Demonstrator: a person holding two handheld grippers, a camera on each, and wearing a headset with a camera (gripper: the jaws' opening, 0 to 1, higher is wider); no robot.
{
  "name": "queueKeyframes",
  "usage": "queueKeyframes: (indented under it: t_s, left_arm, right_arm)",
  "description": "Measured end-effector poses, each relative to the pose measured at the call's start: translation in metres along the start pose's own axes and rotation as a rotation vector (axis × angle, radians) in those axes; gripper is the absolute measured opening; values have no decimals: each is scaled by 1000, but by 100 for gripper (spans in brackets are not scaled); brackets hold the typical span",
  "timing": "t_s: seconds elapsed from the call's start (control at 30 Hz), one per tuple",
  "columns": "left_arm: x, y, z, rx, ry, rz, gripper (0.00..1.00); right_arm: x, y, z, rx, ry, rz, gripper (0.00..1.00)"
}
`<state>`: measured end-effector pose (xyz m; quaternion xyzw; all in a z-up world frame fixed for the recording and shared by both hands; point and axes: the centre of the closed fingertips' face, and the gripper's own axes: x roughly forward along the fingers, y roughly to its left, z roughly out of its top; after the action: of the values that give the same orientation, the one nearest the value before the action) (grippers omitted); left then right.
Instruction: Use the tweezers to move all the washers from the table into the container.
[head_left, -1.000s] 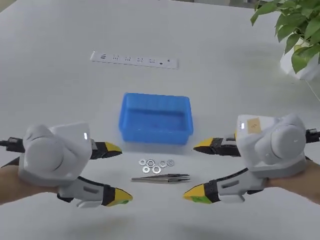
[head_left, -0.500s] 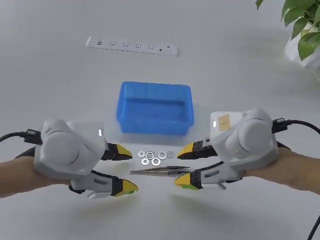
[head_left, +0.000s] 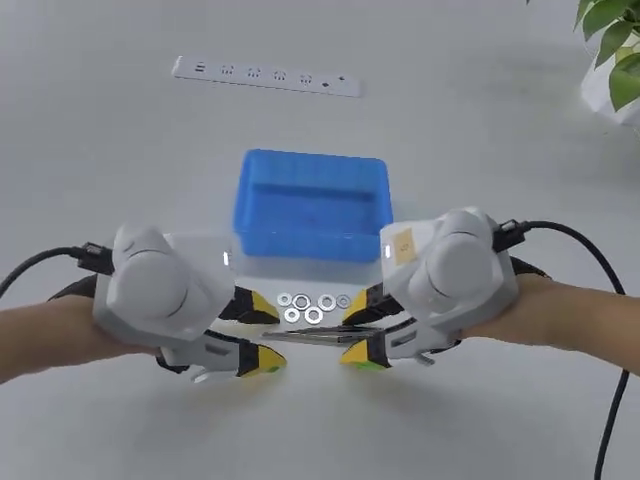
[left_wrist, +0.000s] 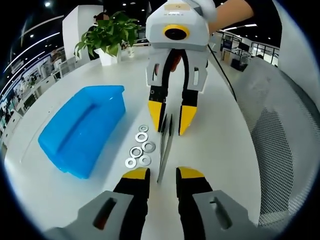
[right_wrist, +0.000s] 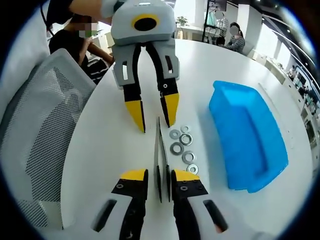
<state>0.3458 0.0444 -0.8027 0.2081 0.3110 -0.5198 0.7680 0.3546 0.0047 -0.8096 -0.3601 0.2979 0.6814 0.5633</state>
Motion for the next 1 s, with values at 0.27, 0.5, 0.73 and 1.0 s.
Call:
queueKeyframes:
  t_s: [0.27, 0.5, 0.73, 1.0]
  left_arm:
    - [1, 2, -3, 76, 49, -23, 11]
    - [2, 1, -2, 106, 51, -34, 5]
    - [-1, 1, 0, 173, 61, -18, 5]
    - [-7, -3, 6, 186, 54, 1, 4]
  right_arm:
    - [0, -5, -1, 12, -3, -11, 11]
    - [0, -3, -2, -13, -2, -50, 10]
    - [1, -1, -1, -5, -21, -78, 8]
    - [0, 1, 0, -27, -32, -105, 8]
